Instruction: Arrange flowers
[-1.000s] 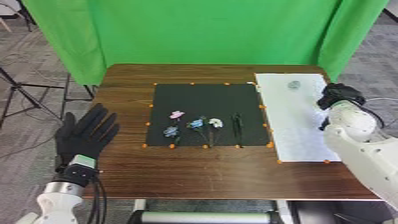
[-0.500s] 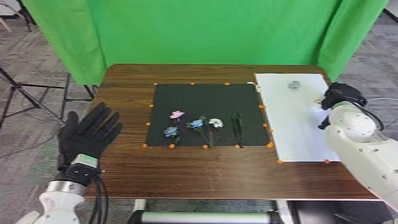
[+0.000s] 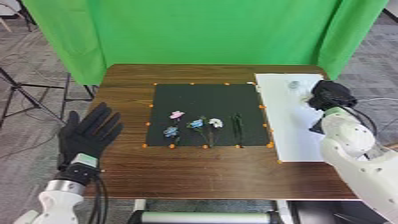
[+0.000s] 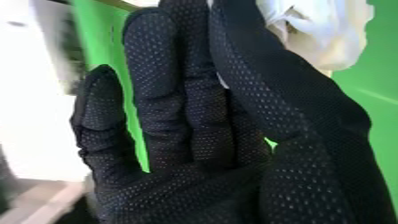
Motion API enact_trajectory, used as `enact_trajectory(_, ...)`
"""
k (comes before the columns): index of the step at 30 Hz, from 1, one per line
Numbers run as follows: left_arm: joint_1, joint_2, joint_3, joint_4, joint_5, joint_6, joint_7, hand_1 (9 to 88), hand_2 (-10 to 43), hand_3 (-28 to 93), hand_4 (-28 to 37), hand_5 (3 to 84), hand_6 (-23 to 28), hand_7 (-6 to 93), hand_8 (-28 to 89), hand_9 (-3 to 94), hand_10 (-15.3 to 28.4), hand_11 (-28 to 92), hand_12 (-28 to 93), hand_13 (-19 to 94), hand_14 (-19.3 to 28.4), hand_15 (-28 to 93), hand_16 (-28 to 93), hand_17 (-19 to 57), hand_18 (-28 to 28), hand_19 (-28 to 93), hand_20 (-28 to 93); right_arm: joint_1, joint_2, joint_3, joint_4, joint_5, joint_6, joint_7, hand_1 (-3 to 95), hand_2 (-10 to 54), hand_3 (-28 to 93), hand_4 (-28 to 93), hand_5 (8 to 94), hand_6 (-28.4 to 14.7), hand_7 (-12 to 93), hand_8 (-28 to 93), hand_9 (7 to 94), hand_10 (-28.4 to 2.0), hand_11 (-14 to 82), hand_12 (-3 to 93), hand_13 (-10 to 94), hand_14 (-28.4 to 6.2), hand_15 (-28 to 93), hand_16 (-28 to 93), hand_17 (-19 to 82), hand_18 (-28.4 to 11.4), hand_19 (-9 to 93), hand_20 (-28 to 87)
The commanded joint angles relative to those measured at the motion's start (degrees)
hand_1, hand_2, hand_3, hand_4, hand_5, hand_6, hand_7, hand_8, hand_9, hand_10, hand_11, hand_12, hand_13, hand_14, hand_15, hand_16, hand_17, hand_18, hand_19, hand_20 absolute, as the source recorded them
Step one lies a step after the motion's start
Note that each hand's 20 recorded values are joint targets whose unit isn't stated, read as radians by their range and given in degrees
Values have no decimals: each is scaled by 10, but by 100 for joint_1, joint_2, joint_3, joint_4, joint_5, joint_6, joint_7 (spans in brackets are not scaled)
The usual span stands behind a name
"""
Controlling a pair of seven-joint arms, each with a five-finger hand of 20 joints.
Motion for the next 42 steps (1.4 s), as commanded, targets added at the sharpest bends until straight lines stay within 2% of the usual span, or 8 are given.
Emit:
enact_trajectory(1, 111, 10, -168, -41, 20, -18, 4, 256, 168, 662, -283, 401, 61, 181, -104, 344, 114, 175, 88, 235, 133, 325, -90, -67, 127, 321, 79, 343, -421, 118, -1119, 1155, -1035, -265, 573, -87, 745, -283, 744, 3, 314, 63, 849, -80, 81, 393, 671, -66, 452, 431, 333, -209, 797, 401)
enact_trajectory(7, 93, 52, -169, -36, -27, 5, 127, 257, 168, 660, -283, 400, 60, 181, -104, 344, 114, 174, 88, 235, 133, 325, -89, -66, 127, 320, 79, 885, -852, -430, -1007, 1565, -2139, -446, 507, -29, 761, -243, 738, -14, 309, 153, 814, -111, 195, 343, 664, -114, 558, 353, 346, -219, 849, 405)
enact_trajectory(13, 47, 31, -105, -24, 53, 54, 72, 257, 169, 661, -283, 401, 61, 182, -105, 343, 114, 174, 88, 235, 133, 326, -89, -67, 127, 320, 80, 1071, -1319, -540, -768, 1776, -2884, -499, 494, -8, 759, -235, 713, -15, 349, 170, 803, -119, 241, 338, 664, -126, 603, 302, 352, -222, 870, 401)
enact_trajectory(15, -1, -4, -57, 2, 21, -18, 20, 258, 169, 660, -283, 401, 61, 182, -105, 344, 114, 175, 89, 236, 133, 326, -89, -66, 127, 320, 80, 1107, -1405, -516, -697, 2130, -2908, -317, 476, 9, 753, -233, 707, -15, 362, 173, 794, -127, 278, 298, 662, -130, 611, 293, 352, -224, 872, 400)
enact_trajectory(22, -37, 24, -43, 10, 24, 7, 22, 258, 169, 659, -283, 402, 62, 182, -104, 344, 114, 177, 89, 236, 135, 329, -89, -66, 127, 320, 80, 1184, -1489, -589, -560, 1857, -3695, -240, 460, 29, 738, -239, 701, -20, 399, 180, 788, -139, 313, 257, 661, -137, 620, 288, 352, -228, 878, 400)
enact_trajectory(25, -41, -45, -79, 19, 60, -1, -52, 258, 169, 659, -283, 402, 61, 182, -104, 344, 114, 177, 88, 236, 135, 331, -90, -66, 127, 319, 80, 1165, -1469, -601, -576, 1756, -3777, -166, 469, 27, 735, -243, 697, -21, 405, 179, 786, -139, 316, 253, 661, -136, 620, 287, 352, -228, 879, 399)
enact_trajectory(36, -13, 12, -62, -3, 12, 32, 40, 256, 169, 662, -283, 403, 63, 182, -104, 343, 120, 186, 92, 237, 136, 336, -90, -65, 126, 319, 81, 1157, -1426, -595, -676, 1774, -3914, 96, 416, -6, 719, -233, 690, -24, 428, 179, 786, -144, 320, 254, 662, -141, 625, 287, 357, -234, 900, 407)
enact_trajectory(42, 36, 8, -80, -28, -16, 51, 79, 254, 166, 667, -283, 402, 63, 182, -103, 342, 120, 189, 92, 236, 136, 338, -90, -64, 126, 318, 81, 1113, -1427, -520, -757, 1735, -4195, 133, 379, -46, 716, -239, 688, -34, 353, 117, 767, -148, 302, 245, 657, -141, 610, 280, 351, -238, 900, 410)
